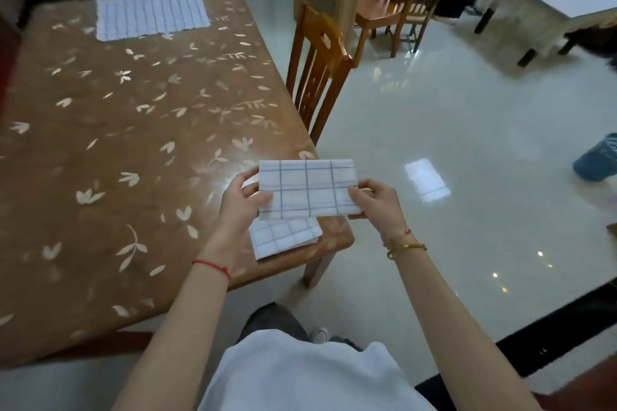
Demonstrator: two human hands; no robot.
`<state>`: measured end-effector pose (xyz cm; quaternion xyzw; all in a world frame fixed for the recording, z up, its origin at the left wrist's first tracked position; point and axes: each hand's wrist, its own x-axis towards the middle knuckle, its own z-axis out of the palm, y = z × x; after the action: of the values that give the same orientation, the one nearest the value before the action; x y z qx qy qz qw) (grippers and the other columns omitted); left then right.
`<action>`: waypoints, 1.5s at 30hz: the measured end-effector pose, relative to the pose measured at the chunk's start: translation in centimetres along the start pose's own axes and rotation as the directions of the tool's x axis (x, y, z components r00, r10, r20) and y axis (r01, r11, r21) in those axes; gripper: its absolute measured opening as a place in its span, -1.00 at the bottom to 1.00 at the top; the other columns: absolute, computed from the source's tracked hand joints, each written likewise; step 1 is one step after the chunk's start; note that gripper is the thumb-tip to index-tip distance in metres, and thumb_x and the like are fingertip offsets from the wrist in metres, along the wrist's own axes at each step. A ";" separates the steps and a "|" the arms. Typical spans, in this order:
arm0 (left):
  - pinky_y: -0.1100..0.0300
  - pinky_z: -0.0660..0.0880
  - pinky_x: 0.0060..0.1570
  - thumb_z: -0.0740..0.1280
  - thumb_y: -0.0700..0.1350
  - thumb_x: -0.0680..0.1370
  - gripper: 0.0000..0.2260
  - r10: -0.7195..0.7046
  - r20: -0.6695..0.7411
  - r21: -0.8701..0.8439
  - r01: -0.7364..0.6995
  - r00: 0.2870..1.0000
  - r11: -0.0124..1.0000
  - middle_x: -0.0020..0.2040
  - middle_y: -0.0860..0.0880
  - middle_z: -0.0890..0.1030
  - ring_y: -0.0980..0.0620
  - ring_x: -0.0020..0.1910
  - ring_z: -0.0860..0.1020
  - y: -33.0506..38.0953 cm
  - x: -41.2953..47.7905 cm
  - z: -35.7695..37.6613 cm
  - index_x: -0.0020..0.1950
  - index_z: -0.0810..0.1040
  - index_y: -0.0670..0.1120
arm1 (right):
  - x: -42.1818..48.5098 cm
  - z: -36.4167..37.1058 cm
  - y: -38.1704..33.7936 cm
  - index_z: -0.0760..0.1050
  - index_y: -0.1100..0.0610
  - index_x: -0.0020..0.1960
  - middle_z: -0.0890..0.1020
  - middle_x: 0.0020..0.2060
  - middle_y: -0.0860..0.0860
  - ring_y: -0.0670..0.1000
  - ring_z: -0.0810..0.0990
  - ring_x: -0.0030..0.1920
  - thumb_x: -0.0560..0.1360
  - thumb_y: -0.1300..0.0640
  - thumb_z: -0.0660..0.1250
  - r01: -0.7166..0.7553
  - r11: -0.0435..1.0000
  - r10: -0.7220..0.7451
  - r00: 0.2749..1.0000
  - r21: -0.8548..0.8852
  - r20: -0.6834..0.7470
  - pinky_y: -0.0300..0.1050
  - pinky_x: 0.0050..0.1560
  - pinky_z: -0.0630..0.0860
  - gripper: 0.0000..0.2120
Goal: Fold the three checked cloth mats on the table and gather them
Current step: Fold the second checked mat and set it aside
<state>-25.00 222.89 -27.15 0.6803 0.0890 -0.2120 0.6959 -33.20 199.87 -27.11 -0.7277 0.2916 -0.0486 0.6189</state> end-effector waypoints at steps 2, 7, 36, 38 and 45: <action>0.11 0.58 -0.12 0.35 -0.35 0.51 -0.54 0.024 -0.063 0.007 -0.024 0.998 1.000 0.12 0.02 0.66 -0.02 0.10 0.64 0.0 1.3 -0.7 0.27 0.44 0.11 | 2.3 1.1 -0.4 0.60 0.19 -0.04 0.66 -0.16 0.06 0.05 0.66 -0.10 0.49 0.16 0.39 0.022 0.998 -0.019 0.998 -0.053 0.053 -0.01 -0.19 0.67 -0.89; 0.01 0.57 -0.01 0.29 -0.41 0.47 -0.43 0.049 -0.170 0.028 -0.045 0.984 0.999 0.15 0.05 0.59 -0.02 0.19 0.58 -0.4 4.6 -2.9 0.41 0.38 0.02 | 7.0 4.9 -1.5 0.59 0.13 -0.09 0.63 -0.24 -0.04 -0.07 0.60 -0.20 0.48 0.15 0.37 0.086 0.980 -0.061 0.988 -0.180 0.139 -0.15 -0.20 0.61 -0.94; 0.35 0.44 -0.11 0.09 -0.41 0.60 -0.53 -0.347 -0.119 0.001 0.350 0.930 0.937 0.42 -0.07 0.41 0.04 0.24 0.41 -6.7 15.0 -4.9 0.48 0.38 -0.13 | 20.0 13.4 6.8 0.56 0.17 -0.07 0.51 -0.38 -0.05 -0.05 0.47 -0.30 0.47 0.24 0.32 0.008 0.775 0.186 0.953 -0.632 0.239 -0.23 -0.31 0.35 -0.93; 0.35 0.44 -0.09 0.11 -0.40 0.60 -0.53 -0.357 -0.127 0.006 0.361 0.925 0.933 0.41 -0.08 0.42 0.03 0.24 0.42 -6.8 15.0 -4.7 0.48 0.38 -0.12 | 20.3 13.3 7.0 0.56 0.18 -0.03 0.51 -0.37 -0.03 -0.01 0.49 -0.27 0.47 0.24 0.32 0.017 0.759 0.198 0.947 -0.651 0.255 -0.20 -0.24 0.38 -0.90; 0.14 0.37 0.23 0.13 -0.34 0.62 -0.57 -0.377 -0.187 0.029 0.389 0.907 0.921 0.44 -0.07 0.40 -0.04 0.39 0.37 -7.9 15.2 -5.0 0.46 0.40 -0.08 | 20.4 14.1 7.6 0.54 0.23 -0.03 0.50 -0.30 0.03 0.05 0.46 -0.22 0.48 0.22 0.30 0.061 0.709 0.232 0.920 -0.702 0.315 -0.20 -0.23 0.37 -0.89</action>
<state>-13.89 225.27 -40.91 0.6882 0.2753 -0.2858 0.6074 -13.05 201.76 -43.27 -0.8877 0.1963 0.2366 0.3429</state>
